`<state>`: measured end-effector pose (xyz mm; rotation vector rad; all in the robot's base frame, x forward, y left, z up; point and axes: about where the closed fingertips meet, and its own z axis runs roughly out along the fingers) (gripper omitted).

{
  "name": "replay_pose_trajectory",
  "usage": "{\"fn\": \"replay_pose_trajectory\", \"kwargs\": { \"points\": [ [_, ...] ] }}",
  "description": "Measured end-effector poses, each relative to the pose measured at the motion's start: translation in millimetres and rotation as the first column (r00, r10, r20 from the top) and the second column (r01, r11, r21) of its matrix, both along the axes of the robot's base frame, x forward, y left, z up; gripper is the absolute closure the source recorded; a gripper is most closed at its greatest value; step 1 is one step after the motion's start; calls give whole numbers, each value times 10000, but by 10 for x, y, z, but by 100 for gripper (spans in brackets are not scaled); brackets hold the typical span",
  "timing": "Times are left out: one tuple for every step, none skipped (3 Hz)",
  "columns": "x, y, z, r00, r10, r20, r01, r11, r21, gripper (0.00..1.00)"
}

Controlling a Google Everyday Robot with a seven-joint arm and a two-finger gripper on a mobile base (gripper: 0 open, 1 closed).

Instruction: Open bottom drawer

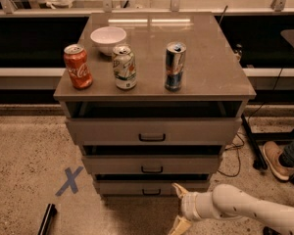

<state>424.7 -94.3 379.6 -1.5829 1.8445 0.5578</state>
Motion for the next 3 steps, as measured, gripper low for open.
{"fn": "replay_pose_trajectory", "kwargs": {
  "points": [
    [80, 60, -318, 9999, 87, -145, -83, 9995, 320, 0],
    [221, 29, -884, 9986, -236, -477, 278, 9958, 877, 0],
    [221, 29, -884, 9986, -236, -477, 278, 9958, 877, 0]
  ]
}}
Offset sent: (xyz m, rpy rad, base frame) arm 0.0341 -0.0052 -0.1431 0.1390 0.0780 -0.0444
